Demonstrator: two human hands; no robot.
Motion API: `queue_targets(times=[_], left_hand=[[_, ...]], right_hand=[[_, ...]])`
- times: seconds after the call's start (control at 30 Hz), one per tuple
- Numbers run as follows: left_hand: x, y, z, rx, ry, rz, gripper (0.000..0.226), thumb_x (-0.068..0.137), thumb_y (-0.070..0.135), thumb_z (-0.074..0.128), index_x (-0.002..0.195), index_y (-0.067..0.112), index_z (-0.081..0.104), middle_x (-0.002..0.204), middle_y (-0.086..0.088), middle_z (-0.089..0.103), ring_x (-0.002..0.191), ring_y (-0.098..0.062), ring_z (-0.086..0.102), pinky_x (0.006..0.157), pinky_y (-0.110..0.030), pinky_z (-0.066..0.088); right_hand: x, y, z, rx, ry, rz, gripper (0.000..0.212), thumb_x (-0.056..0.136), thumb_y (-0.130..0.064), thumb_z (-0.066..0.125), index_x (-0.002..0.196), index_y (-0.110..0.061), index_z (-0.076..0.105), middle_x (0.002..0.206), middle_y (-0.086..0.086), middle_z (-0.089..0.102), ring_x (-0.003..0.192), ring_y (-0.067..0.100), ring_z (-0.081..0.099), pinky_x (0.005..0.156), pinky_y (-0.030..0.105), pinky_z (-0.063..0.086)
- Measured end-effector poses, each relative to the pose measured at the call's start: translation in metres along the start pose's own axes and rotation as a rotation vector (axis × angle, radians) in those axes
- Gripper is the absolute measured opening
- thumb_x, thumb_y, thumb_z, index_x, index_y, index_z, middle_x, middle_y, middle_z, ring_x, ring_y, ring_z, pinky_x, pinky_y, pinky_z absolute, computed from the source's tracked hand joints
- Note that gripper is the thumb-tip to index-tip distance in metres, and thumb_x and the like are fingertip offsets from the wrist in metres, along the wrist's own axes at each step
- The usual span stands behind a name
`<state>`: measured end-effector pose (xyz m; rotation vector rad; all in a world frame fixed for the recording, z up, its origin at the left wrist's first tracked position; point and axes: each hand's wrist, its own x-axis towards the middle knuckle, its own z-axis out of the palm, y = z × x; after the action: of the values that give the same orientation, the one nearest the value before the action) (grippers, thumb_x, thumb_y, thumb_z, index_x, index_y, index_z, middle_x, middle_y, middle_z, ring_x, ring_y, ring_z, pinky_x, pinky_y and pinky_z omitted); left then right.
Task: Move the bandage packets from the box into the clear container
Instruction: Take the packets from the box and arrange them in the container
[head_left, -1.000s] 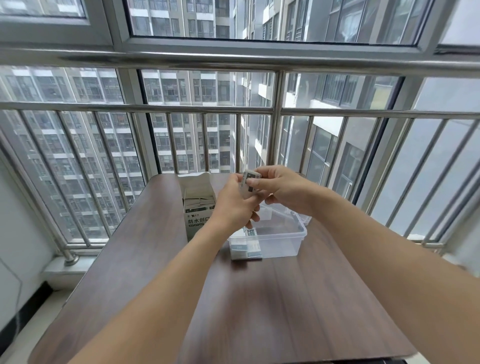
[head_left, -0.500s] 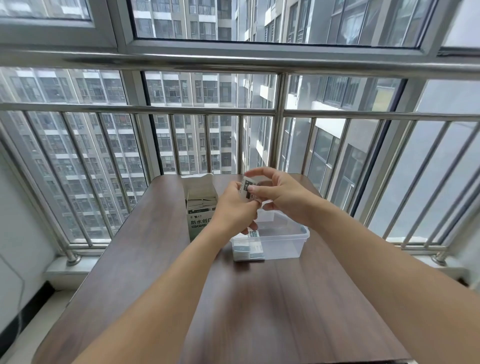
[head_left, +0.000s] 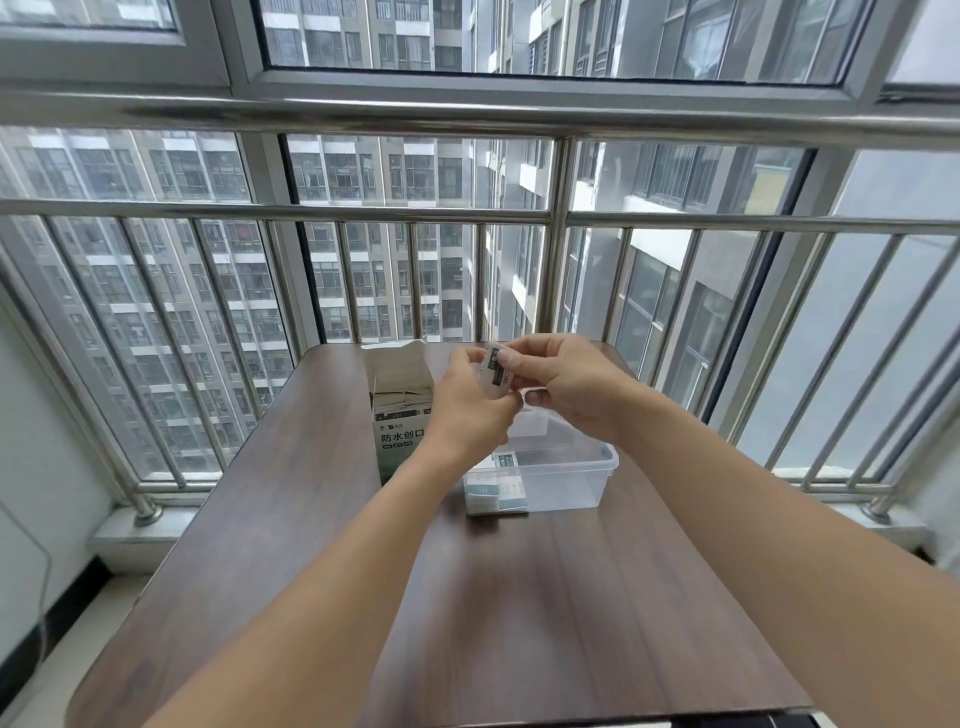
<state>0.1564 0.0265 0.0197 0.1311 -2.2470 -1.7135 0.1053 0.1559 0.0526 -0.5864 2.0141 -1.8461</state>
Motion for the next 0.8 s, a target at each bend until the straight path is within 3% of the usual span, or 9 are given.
queue_targets(times=[0.13,0.2,0.37,0.6,0.8], left_hand=[[0.0,-0.002,0.002,0.016,0.006,0.004,0.048,0.086,0.002,0.07,0.123,0.016,0.043,0.103,-0.016,0.064,0.063,-0.016,0.06,0.04,-0.016,0.044],[0.0,-0.003,0.003,0.043,0.0,0.004,0.053,0.083,-0.002,0.07,0.125,0.015,0.042,0.103,-0.016,0.064,0.062,-0.017,0.061,0.039,-0.016,0.043],[0.001,-0.005,0.004,0.07,-0.029,-0.003,0.049,0.085,-0.003,0.069,0.123,0.013,0.041,0.098,-0.017,0.063,0.06,-0.018,0.061,0.035,-0.015,0.04],[0.003,-0.011,0.005,0.089,0.074,-0.02,0.056,0.084,0.002,0.073,0.128,0.012,0.04,0.105,-0.016,0.065,0.068,-0.024,0.067,0.037,-0.016,0.043],[0.003,-0.01,0.002,0.057,0.05,-0.046,0.062,0.085,0.006,0.074,0.133,0.012,0.035,0.096,-0.014,0.068,0.054,-0.017,0.069,0.041,-0.026,0.05]], right_hand=[[0.002,0.004,-0.007,0.096,-0.087,0.109,0.011,0.092,-0.007,0.068,0.101,-0.003,0.073,0.086,0.008,0.067,0.075,0.013,0.058,0.071,0.022,0.049],[0.004,0.007,-0.007,0.052,-0.105,0.121,0.015,0.088,-0.007,0.072,0.101,-0.001,0.074,0.094,0.013,0.065,0.084,0.02,0.055,0.079,0.029,0.044],[0.007,0.01,-0.006,-0.02,-0.093,0.108,0.016,0.088,-0.009,0.073,0.101,-0.001,0.074,0.092,0.015,0.064,0.084,0.024,0.053,0.08,0.032,0.042],[0.008,0.011,-0.002,-0.1,-0.15,0.14,0.008,0.087,-0.009,0.075,0.095,-0.012,0.073,0.08,0.0,0.067,0.071,0.011,0.054,0.067,0.023,0.039],[0.012,0.013,0.002,-0.048,-0.115,0.117,0.01,0.088,-0.005,0.073,0.096,-0.01,0.074,0.081,0.002,0.07,0.078,0.016,0.058,0.077,0.027,0.045]])
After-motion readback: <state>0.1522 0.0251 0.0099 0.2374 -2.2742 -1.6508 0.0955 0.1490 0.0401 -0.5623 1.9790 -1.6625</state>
